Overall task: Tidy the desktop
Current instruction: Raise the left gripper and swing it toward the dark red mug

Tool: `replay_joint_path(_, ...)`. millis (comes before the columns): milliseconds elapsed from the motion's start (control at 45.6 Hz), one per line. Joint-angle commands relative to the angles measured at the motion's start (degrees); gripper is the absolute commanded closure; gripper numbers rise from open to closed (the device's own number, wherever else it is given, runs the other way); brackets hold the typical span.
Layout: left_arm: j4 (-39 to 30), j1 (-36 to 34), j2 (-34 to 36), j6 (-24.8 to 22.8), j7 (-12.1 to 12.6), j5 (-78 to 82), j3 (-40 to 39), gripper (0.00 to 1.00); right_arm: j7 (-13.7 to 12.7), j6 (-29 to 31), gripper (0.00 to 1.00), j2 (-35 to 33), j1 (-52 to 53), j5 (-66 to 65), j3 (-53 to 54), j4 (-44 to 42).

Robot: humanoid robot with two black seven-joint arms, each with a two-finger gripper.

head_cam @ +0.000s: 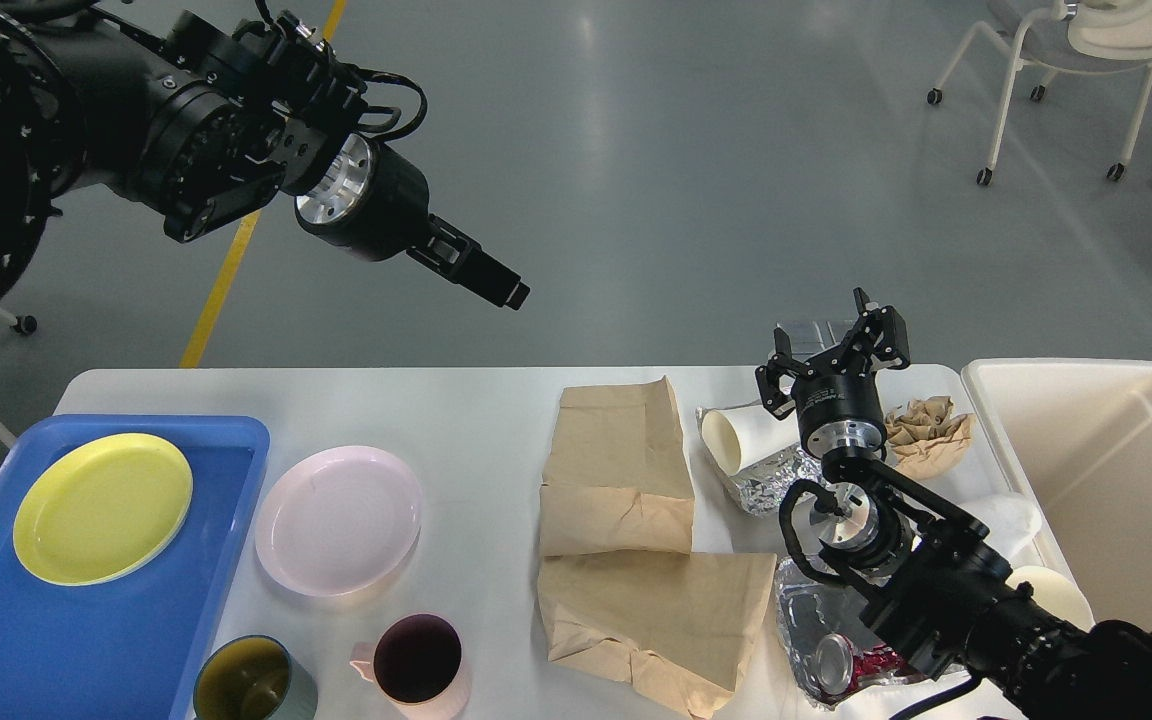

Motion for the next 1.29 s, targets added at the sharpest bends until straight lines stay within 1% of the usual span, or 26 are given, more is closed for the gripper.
replay_joint_path(0, -4.5, -2.62, 1.02, -0.24, -0.5, 0.03, 0.57, 0.0, 0.0, -0.01, 0.0, 0.01, -0.04, 0.01, 0.0, 0.09)
replay_joint_path(66, -8.45, -5.34, 1.71, -0.42, -0.41, 0.03, 0.57, 0.0, 0.0, -0.01, 0.0, 0.01, -0.04, 0.01, 0.0, 0.09)
replay_joint_path(131, -12.67, -8.42, 4.34, -0.77, -0.5, 0.03, 0.22, 0.0, 0.0, -0.01, 0.0, 0.09, 0.05, 0.01, 0.0, 0.09)
replay_joint_path(197, -17.24, -11.23, 6.37, -2.87, -0.58, 0.12, -0.39, 0.0, 0.0, -0.01, 0.0, 0.09, 0.05, 0.01, 0.0, 0.09)
replay_joint_path(263, -18.57, -13.08, 7.52, -7.61, 0.11, 0.03, -1.27, 0.0, 0.0, -0.01, 0.0, 0.09, 0.05, 0.01, 0.0, 0.09)
replay_joint_path(394, -18.66, -14.14, 9.36, -22.46, 1.0, -0.15, -3.03, 0.0, 0.0, -0.01, 0.0, 0.09, -0.04, 0.01, 0.0, 0.09)
replay_joint_path(438, -19.01, -14.32, 9.98, -25.72, 1.35, -0.58, -3.29, 0.01, 0.0, -0.01, 0.0, 0.09, -0.04, 0.01, 0.0, 0.09)
replay_joint_path(482, -19.36, -14.4, 10.24, -27.22, 2.05, -1.64, -3.38, 0.01, 0.0, -0.01, 0.0, 0.09, -0.04, 0.01, 0.0, 0.09)
replay_joint_path(526, -20.15, -14.4, 10.16, -27.49, 3.1, -3.56, -2.86, 0.02, 0.0, -0.01, 0.0, 0.09, -0.04, 0.01, 0.0, 0.09)
replay_joint_path(570, -21.29, -14.4, 10.16, -27.49, 5.38, -5.76, -1.98, 0.02, 0.0, -0.01, 0.0, 0.09, -0.04, 0.01, 0.0, 0.09)
replay_joint_path(679, -23.93, -13.97, 10.07, -27.49, 13.99, -10.68, -0.48, 0.03, 0.0, -0.01, 0.0, 0.09, -0.04, 0.01, 0.0, 0.09)
replay_joint_path(701, -24.28, -13.79, 10.16, -27.4, 15.22, -11.3, -0.4, 0.03, 0.0, -0.01, 0.0, 0.09, -0.04, 0.01, 0.0, 0.09)
replay_joint_path(723, -24.81, -13.18, 10.16, -27.31, 17.85, -12.61, -0.31, 0.04, 0.0, -0.09, 0.0, 0.09, -0.04, 0.01, 0.0, 0.09)
replay_joint_path(745, -24.9, -12.83, 10.16, -27.31, 18.57, -12.98, -0.22, 0.04, 0.0, -0.09, 0.0, 0.09, -0.04, -0.07, 0.0, 0.09)
replay_joint_path(789, -24.99, -11.95, 10.07, -27.31, 19.45, -13.42, -0.13, 0.05, 0.0, -0.01, 0.0, 0.09, -0.04, 0.01, 0.0, 0.09)
replay_joint_path(854, -25.69, -10.63, 9.81, -27.31, 19.98, -13.68, -0.13, 0.09, 0.0, -0.01, 0.0, 0.09, -0.04, 0.01, 0.0, 0.09)
replay_joint_path(942, -27.45, -9.22, 9.72, -27.23, 21.21, -13.68, -0.22, 0.11, 0.0, -0.01, 0.0, 0.09, -0.04, 0.01, 0.0, 0.09)
replay_joint_path(986, -28.24, -7.91, 10.07, -27.14, 22.35, -13.68, -0.74, 0.12, 0.0, -0.01, 0.0, 0.09, -0.04, 0.01, 0.0, 0.09)
replay_joint_path(1095, -29.03, -3.16, 10.33, -26.09, 26.22, -13.68, -2.5, 0.14, 0.0, -0.01, 0.0, 0.09, -0.04, 0.01, 0.0, 0.09)
replay_joint_path(1139, -29.3, -1.58, 10.24, -25.12, 27.19, -13.68, -3.12, 0.14, 0.0, -0.01, 0.0, 0.09, -0.04, 0.01, 0.0, 0.09)
replay_joint_path(1271, -30.53, 2.03, 9.37, -21.52, 27.72, -14.56, -5.49, 0.14, 0.0, -0.01, 0.0, 0.09, -0.04, 0.01, 0.0, 0.09)
